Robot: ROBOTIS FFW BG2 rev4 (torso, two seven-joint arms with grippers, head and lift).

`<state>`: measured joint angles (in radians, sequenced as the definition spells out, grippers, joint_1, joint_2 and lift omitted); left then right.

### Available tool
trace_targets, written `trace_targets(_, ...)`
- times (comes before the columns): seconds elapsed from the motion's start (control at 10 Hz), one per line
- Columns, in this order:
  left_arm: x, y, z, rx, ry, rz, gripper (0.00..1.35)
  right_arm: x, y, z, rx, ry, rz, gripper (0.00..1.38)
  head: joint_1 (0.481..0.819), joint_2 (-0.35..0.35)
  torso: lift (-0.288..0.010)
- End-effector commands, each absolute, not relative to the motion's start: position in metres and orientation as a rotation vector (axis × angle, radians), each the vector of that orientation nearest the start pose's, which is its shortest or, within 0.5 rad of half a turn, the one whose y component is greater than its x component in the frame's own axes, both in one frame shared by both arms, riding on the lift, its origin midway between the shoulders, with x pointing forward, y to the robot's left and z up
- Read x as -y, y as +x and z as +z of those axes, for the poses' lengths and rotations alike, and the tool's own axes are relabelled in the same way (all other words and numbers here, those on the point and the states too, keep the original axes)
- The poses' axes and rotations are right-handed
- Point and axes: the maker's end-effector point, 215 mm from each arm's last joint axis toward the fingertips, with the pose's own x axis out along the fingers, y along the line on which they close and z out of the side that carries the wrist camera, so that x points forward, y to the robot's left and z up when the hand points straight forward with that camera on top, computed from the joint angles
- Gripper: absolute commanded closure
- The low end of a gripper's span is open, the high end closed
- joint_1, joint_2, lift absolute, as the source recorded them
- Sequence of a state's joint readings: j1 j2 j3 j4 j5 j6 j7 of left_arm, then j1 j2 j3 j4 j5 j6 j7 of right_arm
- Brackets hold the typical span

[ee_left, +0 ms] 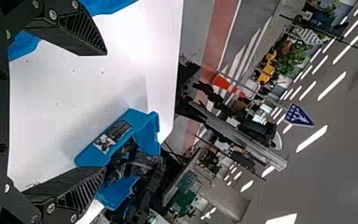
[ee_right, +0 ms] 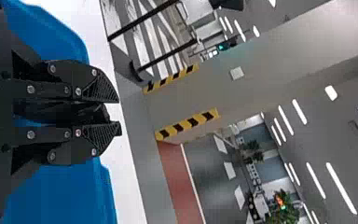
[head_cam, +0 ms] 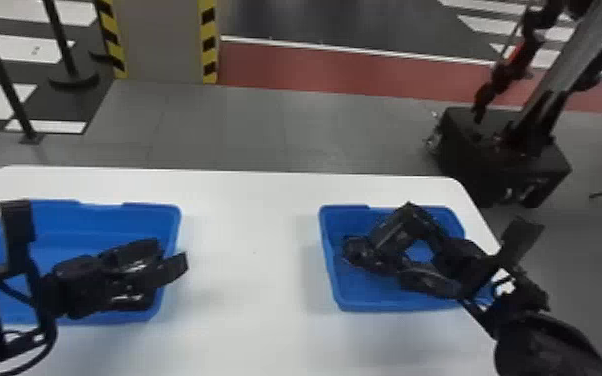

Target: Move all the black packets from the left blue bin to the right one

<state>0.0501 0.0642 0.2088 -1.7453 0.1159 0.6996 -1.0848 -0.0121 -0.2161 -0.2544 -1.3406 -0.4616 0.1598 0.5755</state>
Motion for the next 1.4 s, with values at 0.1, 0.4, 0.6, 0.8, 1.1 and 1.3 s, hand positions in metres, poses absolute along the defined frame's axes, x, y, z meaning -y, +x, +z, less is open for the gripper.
trace_targets(0.1, -0.17, 0.472, -0.408, -0.465, -0.348, -0.824, 0.17, 0.335, 0.546, -0.401, -0.138, 0.257, 0.284, 0.08, 0.695, -0.202, -0.11)
trace_targets(0.4, -0.192, 0.471, -0.44, -0.593, -0.337, -0.716, 0.19, 0.295, 0.5, -0.384, -0.102, 0.255, 0.324, 0.39, 0.695, -0.149, -0.11)
trace_targets(0.6, -0.204, 0.468, -0.46, -0.691, -0.352, -0.637, 0.19, 0.28, 0.484, -0.378, -0.107, 0.261, 0.372, 0.41, 0.695, -0.117, -0.11)
trace_targets(0.8, -0.215, 0.475, -0.465, -0.722, -0.329, -0.582, 0.19, 0.266, 0.466, -0.342, -0.035, 0.191, 0.39, 0.41, 0.695, -0.083, -0.11)
trace_targets(1.1, -0.234, 0.487, -0.464, -0.742, -0.274, -0.506, 0.2, 0.236, 0.434, -0.282, 0.143, 0.092, 0.416, 0.41, 0.695, -0.041, -0.11)
trace_targets(1.3, -0.241, 0.485, -0.469, -0.767, -0.27, -0.48, 0.2, 0.212, 0.422, -0.291, 0.124, 0.112, 0.442, 0.42, 0.695, 0.01, -0.11)
